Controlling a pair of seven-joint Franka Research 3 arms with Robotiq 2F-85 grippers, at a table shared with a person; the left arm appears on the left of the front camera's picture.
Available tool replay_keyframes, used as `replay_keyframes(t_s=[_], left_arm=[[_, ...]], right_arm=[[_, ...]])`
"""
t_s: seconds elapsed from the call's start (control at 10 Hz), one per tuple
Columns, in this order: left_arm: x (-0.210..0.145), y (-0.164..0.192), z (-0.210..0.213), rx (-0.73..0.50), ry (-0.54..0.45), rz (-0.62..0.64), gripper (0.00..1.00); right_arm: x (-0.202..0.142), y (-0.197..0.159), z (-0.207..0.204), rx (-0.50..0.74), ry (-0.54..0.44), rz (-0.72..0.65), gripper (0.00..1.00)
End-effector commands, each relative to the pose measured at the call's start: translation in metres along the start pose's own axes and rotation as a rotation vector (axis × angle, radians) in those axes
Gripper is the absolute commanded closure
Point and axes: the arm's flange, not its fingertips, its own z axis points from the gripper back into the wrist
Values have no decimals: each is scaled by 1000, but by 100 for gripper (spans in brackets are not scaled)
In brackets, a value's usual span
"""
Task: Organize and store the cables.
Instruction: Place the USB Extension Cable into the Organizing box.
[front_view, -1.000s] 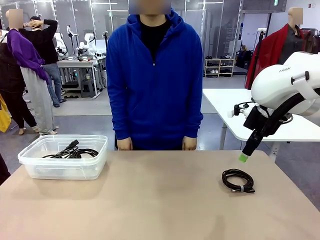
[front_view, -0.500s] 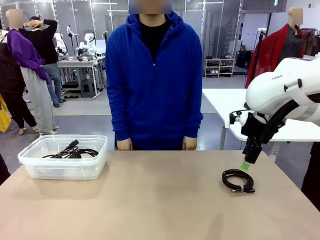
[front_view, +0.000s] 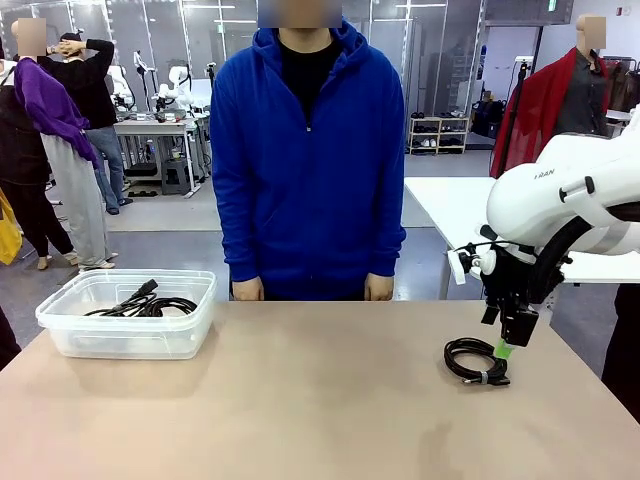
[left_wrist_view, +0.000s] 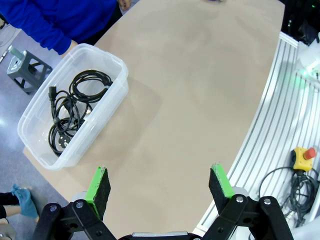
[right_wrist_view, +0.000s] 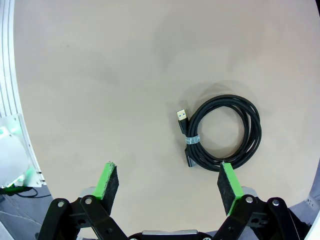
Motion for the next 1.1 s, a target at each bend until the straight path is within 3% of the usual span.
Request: replay_keyframes(t_s=[0.0, 0.3, 0.4, 1.0], left_arm=[[2, -2, 1, 1, -3, 4, 0], [2, -2, 1, 1, -3, 4, 0], [2, -2, 1, 1, -3, 4, 0], [2, -2, 1, 1, -3, 4, 0]], right_arm=[[-5, -3, -12, -7, 30, 45, 0], [-1, -2, -10, -56, 60, 31, 0], [-1, -4, -11, -1, 30, 31, 0], [0, -10, -28, -15, 54, 82, 0]])
